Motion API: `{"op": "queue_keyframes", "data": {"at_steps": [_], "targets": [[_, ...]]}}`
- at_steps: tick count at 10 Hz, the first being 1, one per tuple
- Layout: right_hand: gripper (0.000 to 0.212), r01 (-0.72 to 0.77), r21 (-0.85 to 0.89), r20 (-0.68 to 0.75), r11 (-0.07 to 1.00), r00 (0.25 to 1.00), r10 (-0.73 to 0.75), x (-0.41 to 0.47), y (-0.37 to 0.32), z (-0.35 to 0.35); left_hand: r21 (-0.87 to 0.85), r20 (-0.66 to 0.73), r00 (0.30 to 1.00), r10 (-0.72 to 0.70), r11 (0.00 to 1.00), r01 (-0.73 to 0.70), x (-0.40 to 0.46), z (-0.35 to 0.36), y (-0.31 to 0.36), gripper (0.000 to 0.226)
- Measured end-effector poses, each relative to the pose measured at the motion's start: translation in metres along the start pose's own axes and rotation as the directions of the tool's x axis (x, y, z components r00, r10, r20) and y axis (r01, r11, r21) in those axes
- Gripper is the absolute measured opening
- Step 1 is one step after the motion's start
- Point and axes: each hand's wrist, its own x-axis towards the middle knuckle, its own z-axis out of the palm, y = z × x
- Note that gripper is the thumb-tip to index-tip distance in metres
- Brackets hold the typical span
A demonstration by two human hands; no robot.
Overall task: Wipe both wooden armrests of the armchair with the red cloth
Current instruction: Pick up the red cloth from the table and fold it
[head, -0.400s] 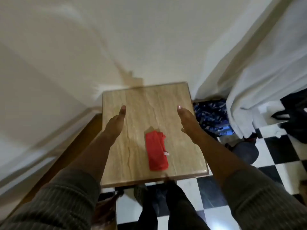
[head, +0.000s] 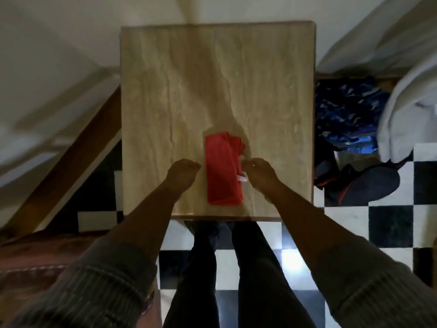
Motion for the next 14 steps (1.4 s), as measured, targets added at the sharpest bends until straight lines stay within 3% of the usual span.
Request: {"op": "queue_keyframes", "data": {"at_steps": [1, 2, 3, 4, 6, 7, 9, 11, 13, 14], "targets": [[0.037, 0.05, -0.091, 0.026, 0.995, 0.999, -0.048, 0.018, 0.009, 0.013, -0.054, 0.017, 1.0, 0.02, 0.998, -0.019, 0.012, 0.027, -0.01, 0.025], [0.043, 0.156, -0.164, -0.009, 0.974, 0.987, -0.159, 0.023, 0.011, 0.024, -0.112, -0.045, 0.998, 0.055, 0.992, -0.059, 0.024, 0.043, -0.016, 0.018], [0.054, 0.219, -0.12, -0.024, 0.968, 0.974, -0.223, 0.027, 0.013, 0.035, -0.105, -0.081, 0.996, 0.035, 0.994, -0.043, 0.029, 0.053, -0.02, 0.021], [0.043, 0.192, -0.088, -0.023, 0.977, 0.981, -0.195, 0.027, 0.013, 0.041, -0.166, -0.061, 0.998, 0.021, 0.986, -0.031, 0.026, 0.051, -0.023, 0.017], [0.019, 0.24, -0.142, 0.039, 0.96, 0.971, -0.237, -0.007, -0.001, 0.063, -0.355, -0.074, 0.997, -0.006, 0.935, -0.02, -0.009, 0.018, -0.056, 0.007], [0.016, 0.304, -0.171, 0.103, 0.937, 0.952, -0.29, -0.035, -0.009, 0.091, -0.382, -0.104, 0.995, 0.008, 0.923, -0.047, -0.034, -0.01, -0.088, 0.016], [0.017, 0.431, -0.215, 0.199, 0.877, 0.898, -0.392, -0.095, -0.021, 0.164, -0.42, -0.283, 0.959, 0.027, 0.895, -0.149, -0.087, -0.062, -0.156, 0.007], [0.015, 0.619, -0.301, 0.409, 0.725, 0.771, -0.489, -0.159, -0.036, 0.253, -0.47, -0.484, 0.873, -0.065, 0.86, -0.196, -0.144, -0.106, -0.24, 0.006], [0.027, 0.791, -0.333, 0.627, 0.514, 0.592, -0.506, -0.212, -0.045, 0.338, -0.648, -0.6, 0.754, -0.267, 0.715, -0.262, -0.194, -0.145, -0.313, 0.005], [0.031, 0.875, -0.331, 0.717, 0.354, 0.477, -0.508, -0.222, -0.045, 0.39, -0.769, -0.579, 0.703, -0.413, 0.563, -0.303, -0.202, -0.158, -0.348, 0.01]]}}
